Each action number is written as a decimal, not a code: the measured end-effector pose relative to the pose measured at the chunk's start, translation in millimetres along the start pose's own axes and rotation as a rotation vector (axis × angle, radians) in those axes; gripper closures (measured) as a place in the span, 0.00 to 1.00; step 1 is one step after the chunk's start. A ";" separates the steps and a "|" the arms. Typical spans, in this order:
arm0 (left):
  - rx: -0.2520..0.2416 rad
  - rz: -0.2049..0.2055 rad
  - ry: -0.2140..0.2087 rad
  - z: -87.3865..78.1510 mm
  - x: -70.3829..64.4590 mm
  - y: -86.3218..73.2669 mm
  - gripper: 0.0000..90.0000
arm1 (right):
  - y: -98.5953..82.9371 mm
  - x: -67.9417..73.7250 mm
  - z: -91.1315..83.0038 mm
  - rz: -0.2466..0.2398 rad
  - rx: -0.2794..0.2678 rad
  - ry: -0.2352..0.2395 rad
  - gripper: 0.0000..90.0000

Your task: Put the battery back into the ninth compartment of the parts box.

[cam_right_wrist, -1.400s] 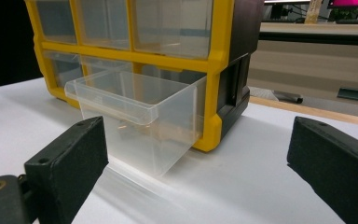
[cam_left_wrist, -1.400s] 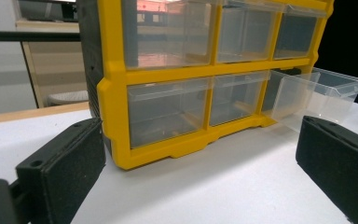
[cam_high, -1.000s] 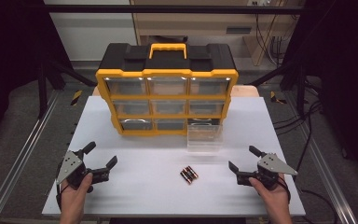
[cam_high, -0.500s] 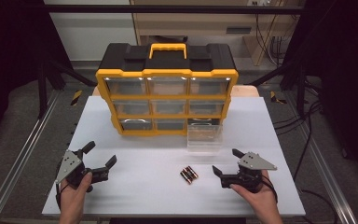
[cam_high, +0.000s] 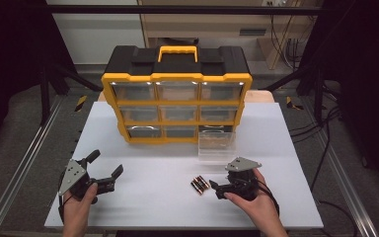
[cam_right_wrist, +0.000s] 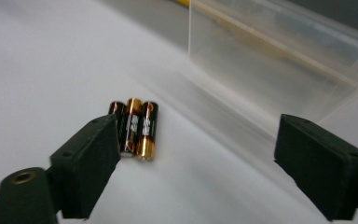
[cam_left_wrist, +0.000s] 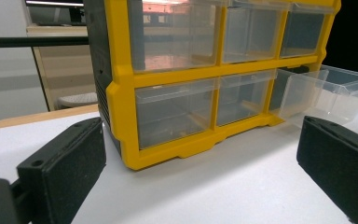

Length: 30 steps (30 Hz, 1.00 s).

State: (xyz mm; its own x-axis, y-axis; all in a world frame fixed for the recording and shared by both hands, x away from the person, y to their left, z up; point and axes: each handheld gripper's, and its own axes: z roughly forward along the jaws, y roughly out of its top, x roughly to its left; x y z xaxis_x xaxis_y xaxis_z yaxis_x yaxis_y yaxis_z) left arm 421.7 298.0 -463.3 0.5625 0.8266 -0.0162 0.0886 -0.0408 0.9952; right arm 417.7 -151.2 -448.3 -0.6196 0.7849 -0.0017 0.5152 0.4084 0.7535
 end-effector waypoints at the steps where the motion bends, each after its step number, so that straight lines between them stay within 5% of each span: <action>1: -0.001 -0.001 0.000 -0.2 0.0 0.2 0.01 | 0.4 0.1 1.3 0.004 0.021 0.000 0.20; 13: 0.007 0.010 0.002 0.6 -0.2 0.2 0.01 | 4.4 8.9 15.5 0.000 0.099 0.028 0.53; 30: 0.022 0.019 0.001 2.5 -1.6 -0.7 0.01 | 10.2 12.2 30.2 0.016 0.116 0.067 0.71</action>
State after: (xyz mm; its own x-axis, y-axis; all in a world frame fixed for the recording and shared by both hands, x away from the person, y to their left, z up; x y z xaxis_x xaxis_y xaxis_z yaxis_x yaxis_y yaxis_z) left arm 422.8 295.3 -464.2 0.5635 0.8261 0.0025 0.0959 -0.0684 0.9930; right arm 433.3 -123.3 -460.5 -0.6470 0.7605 0.0559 0.5877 0.4506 0.6719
